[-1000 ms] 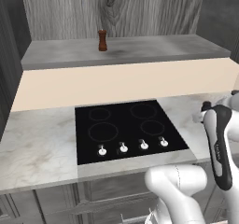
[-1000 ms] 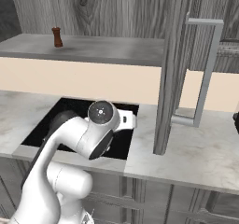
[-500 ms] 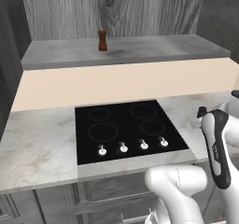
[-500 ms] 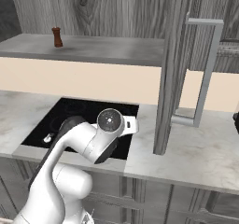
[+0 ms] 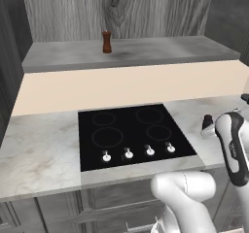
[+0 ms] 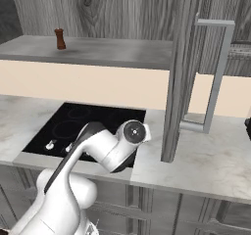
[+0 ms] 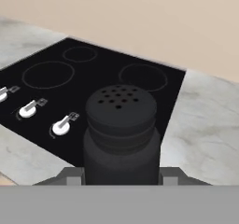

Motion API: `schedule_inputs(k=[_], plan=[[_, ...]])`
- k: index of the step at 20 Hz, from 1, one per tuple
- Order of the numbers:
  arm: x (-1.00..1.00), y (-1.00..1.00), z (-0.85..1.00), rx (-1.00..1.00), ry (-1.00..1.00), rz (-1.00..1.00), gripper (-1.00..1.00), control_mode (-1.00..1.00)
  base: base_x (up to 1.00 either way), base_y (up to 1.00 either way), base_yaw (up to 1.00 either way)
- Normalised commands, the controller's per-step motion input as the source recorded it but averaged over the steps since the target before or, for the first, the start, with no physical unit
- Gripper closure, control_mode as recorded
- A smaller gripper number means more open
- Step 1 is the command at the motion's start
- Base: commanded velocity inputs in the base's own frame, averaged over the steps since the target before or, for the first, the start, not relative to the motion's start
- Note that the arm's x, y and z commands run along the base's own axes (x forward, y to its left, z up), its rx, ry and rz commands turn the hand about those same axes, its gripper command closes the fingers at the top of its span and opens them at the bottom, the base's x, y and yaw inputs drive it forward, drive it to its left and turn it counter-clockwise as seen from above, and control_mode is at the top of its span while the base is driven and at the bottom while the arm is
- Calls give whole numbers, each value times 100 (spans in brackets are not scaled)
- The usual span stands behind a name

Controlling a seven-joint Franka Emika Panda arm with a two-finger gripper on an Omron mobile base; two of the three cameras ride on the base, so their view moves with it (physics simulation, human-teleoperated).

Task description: Take 2 condiments from the cabinet and move them on the counter near the stove.Make sure the condiments are lined up with each other, next to each other.

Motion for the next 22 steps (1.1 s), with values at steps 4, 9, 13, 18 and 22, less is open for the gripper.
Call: schedule_inputs(k=[4, 9, 13, 18, 22], plan=[[23, -11, -18, 0, 3, 22, 100, -100, 0, 0, 0], [15, -4, -11, 1, 0, 17, 100, -100, 0, 0, 0], [14, 0, -12, 2, 0, 12, 100, -100, 0, 0, 0], [14, 0, -13, 1, 0, 6, 100, -100, 0, 0, 0], [10, 0, -11, 1, 0, 1, 100, -100, 0, 0, 0]])
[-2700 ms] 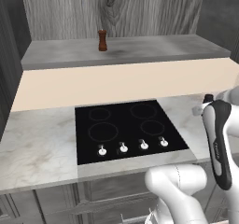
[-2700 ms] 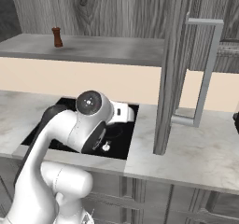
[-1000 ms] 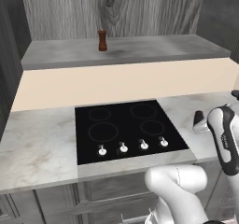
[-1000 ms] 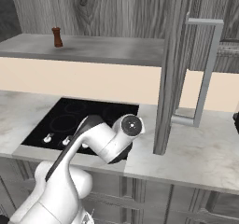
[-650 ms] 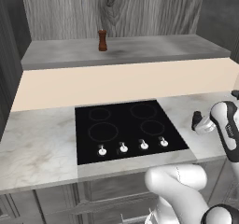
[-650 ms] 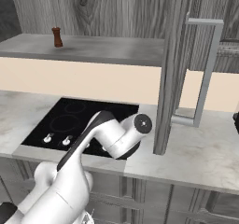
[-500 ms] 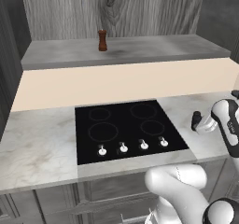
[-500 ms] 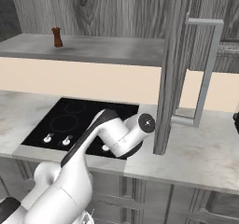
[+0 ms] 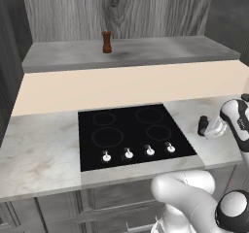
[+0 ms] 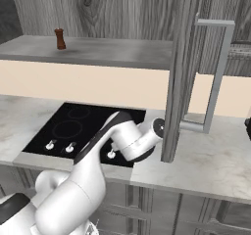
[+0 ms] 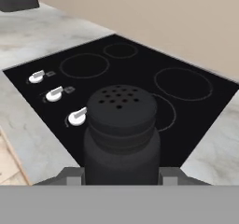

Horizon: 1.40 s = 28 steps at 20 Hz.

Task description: Take 2 condiments from the cabinet and move them on the counter near the stove.Make sure the condiments are lined up with each other, next to each other.

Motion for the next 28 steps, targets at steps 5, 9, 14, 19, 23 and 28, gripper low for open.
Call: schedule_inputs(k=[5, 9, 14, 19, 23, 28], plan=[[6, 0, -7, 0, 0, 0, 100, -100, 0, 0, 0], [5, 0, -9, 3, 0, 0, 100, -100, 0, 0, 0], [6, 0, -13, 5, 0, 0, 100, -100, 0, 0, 0], [3, -3, -5, 5, 0, 0, 100, -100, 0, 0, 0], [1, -9, -7, 4, 0, 0, 100, -100, 0, 0, 0], [2, -2, -18, 0, 0, 0, 100, -100, 0, 0, 0]])
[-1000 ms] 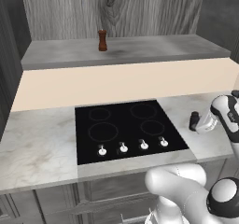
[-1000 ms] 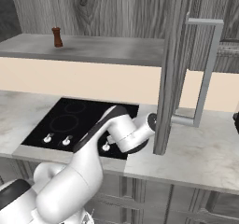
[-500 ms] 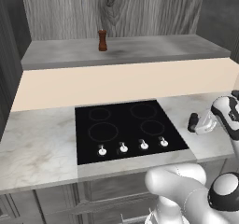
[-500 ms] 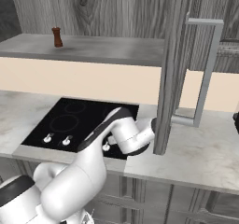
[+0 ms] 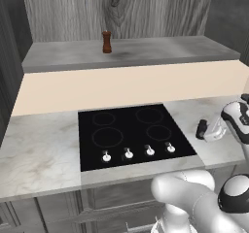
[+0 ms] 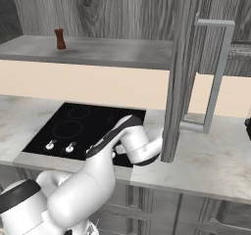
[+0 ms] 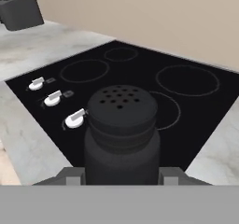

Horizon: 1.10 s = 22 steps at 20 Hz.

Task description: Take 2 condiments from the cabinet and move them on the counter near the stove.Make sure the condiments are lined up with each other, next to each other.

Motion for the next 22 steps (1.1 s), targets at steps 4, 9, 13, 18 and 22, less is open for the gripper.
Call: schedule_inputs(k=[4, 9, 13, 18, 22], plan=[[1, -3, -16, 0, 0, 0, 100, -100, 0, 0, 0], [0, -13, -2, 3, 0, 0, 100, -100, 0, 0, 0], [0, -21, 0, 6, 0, 0, 100, -100, 0, 0, 0], [1, -14, -6, 2, 0, 0, 100, -100, 0, 0, 0], [1, -9, -9, 0, 0, 0, 100, -100, 0, 0, 0]])
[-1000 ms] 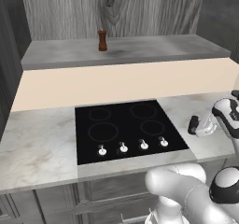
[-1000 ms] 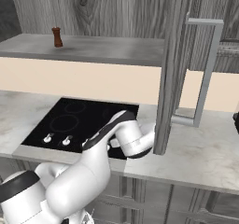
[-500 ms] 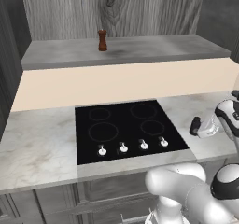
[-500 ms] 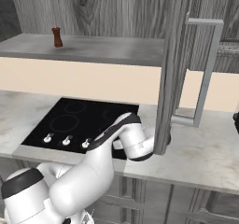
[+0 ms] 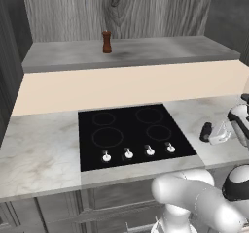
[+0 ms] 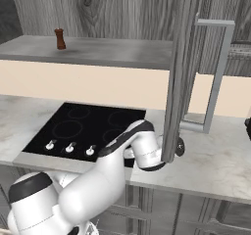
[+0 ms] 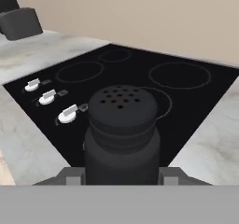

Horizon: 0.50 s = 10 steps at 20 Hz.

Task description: Take 2 condiments from the cabinet and move them on the counter near the stove.Make sure the condiments are lined up with each other, next to each other.

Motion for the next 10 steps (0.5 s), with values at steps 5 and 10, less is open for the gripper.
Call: schedule_inputs(k=[5, 10], plan=[[1, -10, -8, 0, 0, 0, 100, -100, 0, 0, 0], [0, -6, -5, 0, 0, 0, 100, -100, 0, 0, 0]])
